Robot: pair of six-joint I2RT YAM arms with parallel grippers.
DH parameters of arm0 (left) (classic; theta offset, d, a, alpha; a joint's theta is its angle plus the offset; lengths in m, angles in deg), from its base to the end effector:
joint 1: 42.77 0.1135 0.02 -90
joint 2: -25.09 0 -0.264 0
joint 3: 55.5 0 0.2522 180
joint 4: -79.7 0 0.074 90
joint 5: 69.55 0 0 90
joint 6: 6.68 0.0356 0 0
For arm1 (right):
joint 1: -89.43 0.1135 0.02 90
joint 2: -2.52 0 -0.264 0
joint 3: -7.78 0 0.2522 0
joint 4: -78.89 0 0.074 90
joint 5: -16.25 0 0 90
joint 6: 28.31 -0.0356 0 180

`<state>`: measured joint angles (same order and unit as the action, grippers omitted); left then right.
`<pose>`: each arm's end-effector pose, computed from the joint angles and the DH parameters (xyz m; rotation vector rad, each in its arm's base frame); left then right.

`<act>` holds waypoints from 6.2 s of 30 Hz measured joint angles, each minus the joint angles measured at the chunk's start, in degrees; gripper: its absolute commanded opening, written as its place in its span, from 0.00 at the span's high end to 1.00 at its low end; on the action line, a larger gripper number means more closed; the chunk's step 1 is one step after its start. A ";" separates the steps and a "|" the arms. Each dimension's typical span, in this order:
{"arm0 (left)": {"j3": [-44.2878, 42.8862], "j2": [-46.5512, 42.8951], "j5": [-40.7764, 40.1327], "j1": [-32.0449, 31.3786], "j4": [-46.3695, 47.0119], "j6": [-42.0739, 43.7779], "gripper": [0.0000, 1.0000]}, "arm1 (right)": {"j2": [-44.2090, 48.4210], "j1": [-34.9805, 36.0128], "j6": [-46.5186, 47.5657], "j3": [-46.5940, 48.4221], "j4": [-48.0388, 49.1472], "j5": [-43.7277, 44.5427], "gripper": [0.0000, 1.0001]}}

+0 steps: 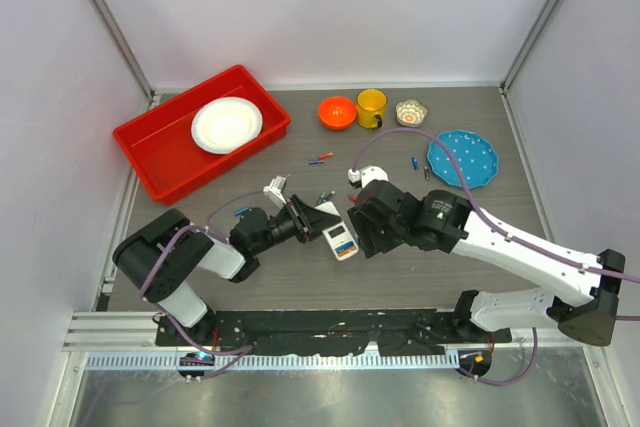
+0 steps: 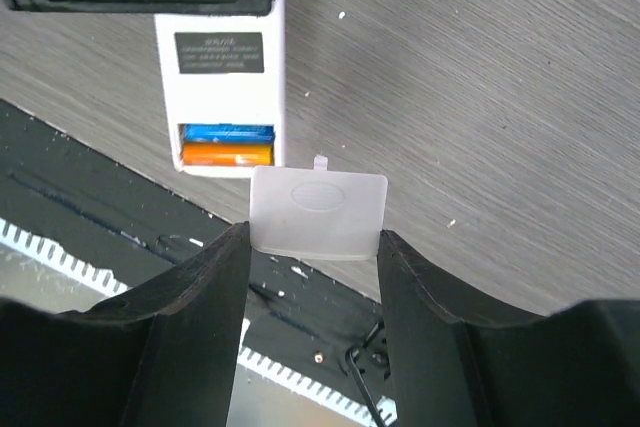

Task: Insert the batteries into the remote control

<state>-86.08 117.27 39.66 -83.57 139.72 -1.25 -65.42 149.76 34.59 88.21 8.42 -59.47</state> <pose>0.1873 -0.1772 0.1525 -0.4325 1.9448 -1.8518 0.1188 0.1908 0.3207 -0.6430 2.4763 0.2755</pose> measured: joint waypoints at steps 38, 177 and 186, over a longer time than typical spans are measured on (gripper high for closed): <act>2.45 -3.78 -9.09 -2.27 0.09 7.08 1.00 | -13.77 0.68 3.34 7.08 -3.37 -8.37 0.99; -2.97 -4.63 -6.49 -6.60 -3.28 11.04 1.00 | -15.12 -0.74 5.27 8.00 -6.69 -8.46 0.99; -0.59 -4.59 -10.84 -7.48 -0.09 10.14 1.00 | -15.72 -1.36 6.01 12.44 -10.14 -9.27 0.99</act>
<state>-86.67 112.68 28.82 -91.04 139.63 8.89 -81.14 148.41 40.60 100.65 -1.72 -68.73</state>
